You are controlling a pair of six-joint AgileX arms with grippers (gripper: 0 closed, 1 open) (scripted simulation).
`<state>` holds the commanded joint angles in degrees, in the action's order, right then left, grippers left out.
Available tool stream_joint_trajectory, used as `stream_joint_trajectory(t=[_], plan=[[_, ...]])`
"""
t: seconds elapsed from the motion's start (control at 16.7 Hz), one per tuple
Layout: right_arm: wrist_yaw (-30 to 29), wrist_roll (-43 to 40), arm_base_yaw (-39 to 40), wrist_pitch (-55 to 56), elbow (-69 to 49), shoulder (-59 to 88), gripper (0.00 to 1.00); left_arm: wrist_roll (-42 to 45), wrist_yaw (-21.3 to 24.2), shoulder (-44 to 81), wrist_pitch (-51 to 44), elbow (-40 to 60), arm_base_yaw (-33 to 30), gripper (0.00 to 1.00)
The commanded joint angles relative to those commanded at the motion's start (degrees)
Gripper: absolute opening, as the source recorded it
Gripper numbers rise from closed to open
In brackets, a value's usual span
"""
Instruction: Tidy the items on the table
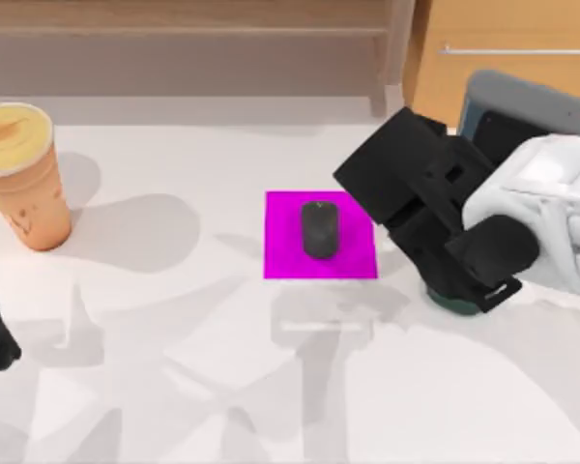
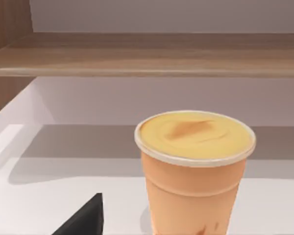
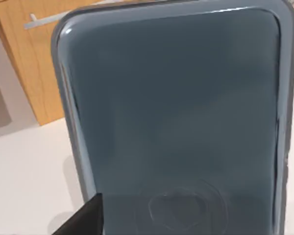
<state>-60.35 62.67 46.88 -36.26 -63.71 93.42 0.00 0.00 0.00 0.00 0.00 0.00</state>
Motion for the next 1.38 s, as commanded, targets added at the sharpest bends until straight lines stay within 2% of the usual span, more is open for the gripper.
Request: stream_joint_trajectory(t=[0.36, 0.6, 0.9, 1.38], plan=[[0.58, -0.25, -0.24, 0.38, 0.13, -0.56, 1.0, 0.0, 0.0, 0.0, 0.0, 0.0, 0.0, 1.0], [6.91, -4.0, -3.29, 6.32, 3.52, -9.08, 1.0, 0.0, 0.0, 0.0, 0.0, 0.0, 0.0, 1.0], [19.98, -17.33, -13.89, 15.26, 17.0, -32.26, 1.0, 0.0, 0.0, 0.0, 0.0, 0.0, 0.0, 1.0], [47.72, -49.83, -36.63, 29.53, 49.91, -76.51, 1.0, 0.0, 0.0, 0.0, 0.0, 0.0, 0.0, 1.0]])
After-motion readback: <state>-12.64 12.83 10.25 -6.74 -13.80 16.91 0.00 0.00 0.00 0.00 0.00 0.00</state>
